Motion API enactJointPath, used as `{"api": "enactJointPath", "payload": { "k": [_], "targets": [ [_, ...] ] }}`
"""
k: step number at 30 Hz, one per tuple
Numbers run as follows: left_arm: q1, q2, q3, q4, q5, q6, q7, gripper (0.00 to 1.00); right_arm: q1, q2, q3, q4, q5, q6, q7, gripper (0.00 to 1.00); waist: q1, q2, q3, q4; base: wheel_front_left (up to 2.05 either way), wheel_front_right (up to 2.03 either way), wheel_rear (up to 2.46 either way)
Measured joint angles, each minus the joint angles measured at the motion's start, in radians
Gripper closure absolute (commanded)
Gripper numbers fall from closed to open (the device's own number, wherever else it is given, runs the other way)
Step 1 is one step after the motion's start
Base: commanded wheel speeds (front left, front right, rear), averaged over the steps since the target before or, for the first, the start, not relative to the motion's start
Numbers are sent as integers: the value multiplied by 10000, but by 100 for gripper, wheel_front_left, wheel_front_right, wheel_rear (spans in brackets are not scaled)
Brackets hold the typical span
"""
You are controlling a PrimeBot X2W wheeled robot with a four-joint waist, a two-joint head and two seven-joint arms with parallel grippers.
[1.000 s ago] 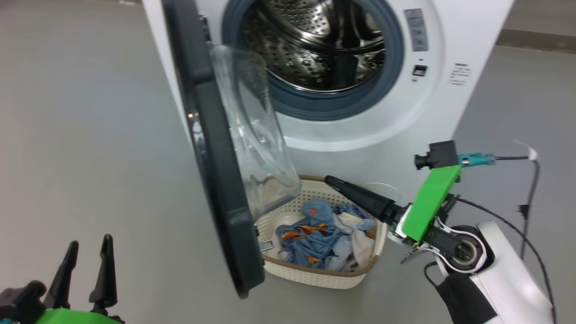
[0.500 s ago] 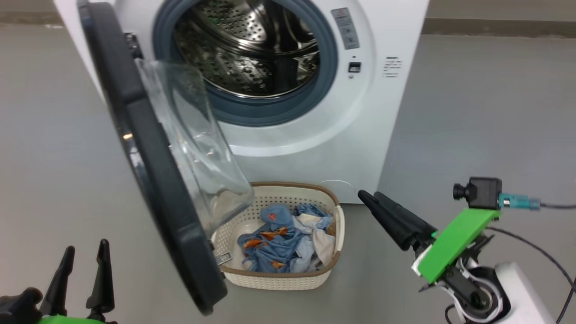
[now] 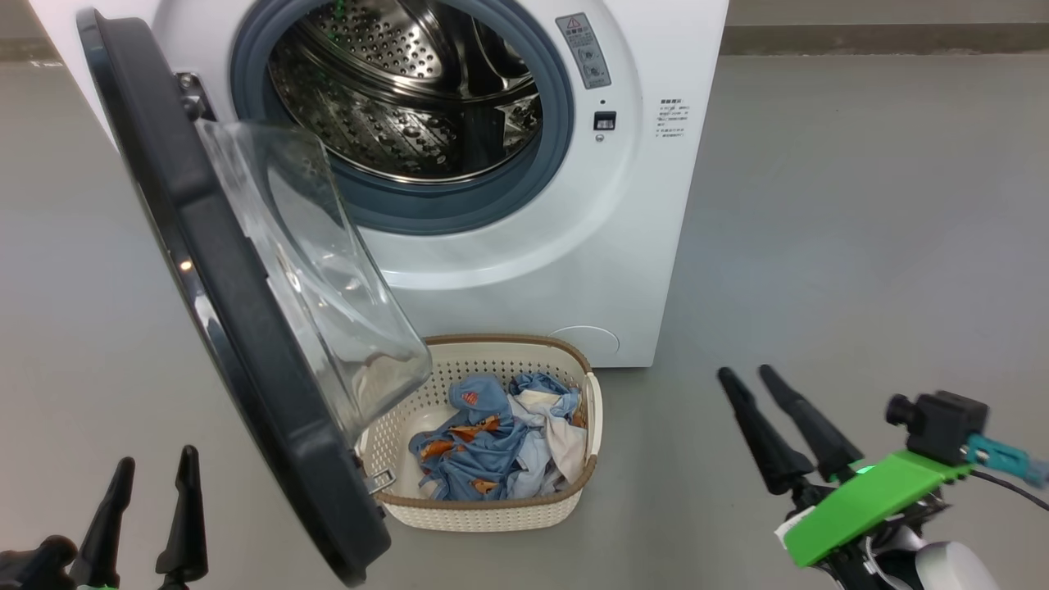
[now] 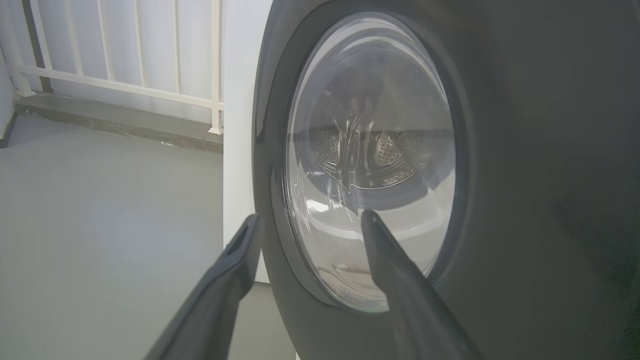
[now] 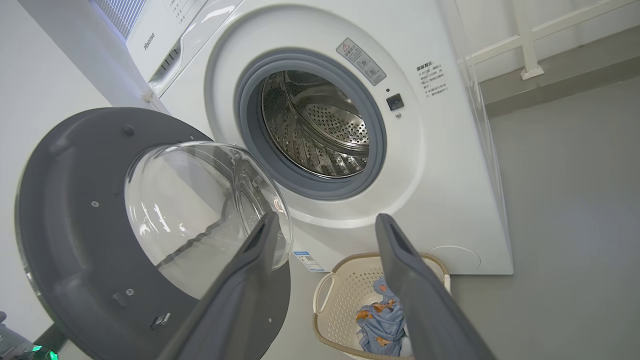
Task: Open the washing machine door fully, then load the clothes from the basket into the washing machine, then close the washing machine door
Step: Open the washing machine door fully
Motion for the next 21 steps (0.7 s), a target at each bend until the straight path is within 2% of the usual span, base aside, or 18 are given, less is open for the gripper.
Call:
{"api": "enactJointPath", "payload": {
  "k": [10, 16, 21],
  "targets": [
    [35, -31, -63, -27, 17, 0, 0, 0, 517, -6, -518, 650, -1919, 0, -2220, 0, 0, 0, -81, 80, 0, 0, 0],
    [35, -56, -82, -29, 29, 0, 0, 0, 875, 205, -853, 1287, -2564, 0, -2721, 0, 0, 0, -110, 146, 0, 0, 0],
    [35, -54, -79, -31, 29, 0, 0, 0, 932, 293, -1030, 1444, -3649, 0, -3183, 0, 0, 0, -108, 138, 0, 0, 0]
  ]
}}
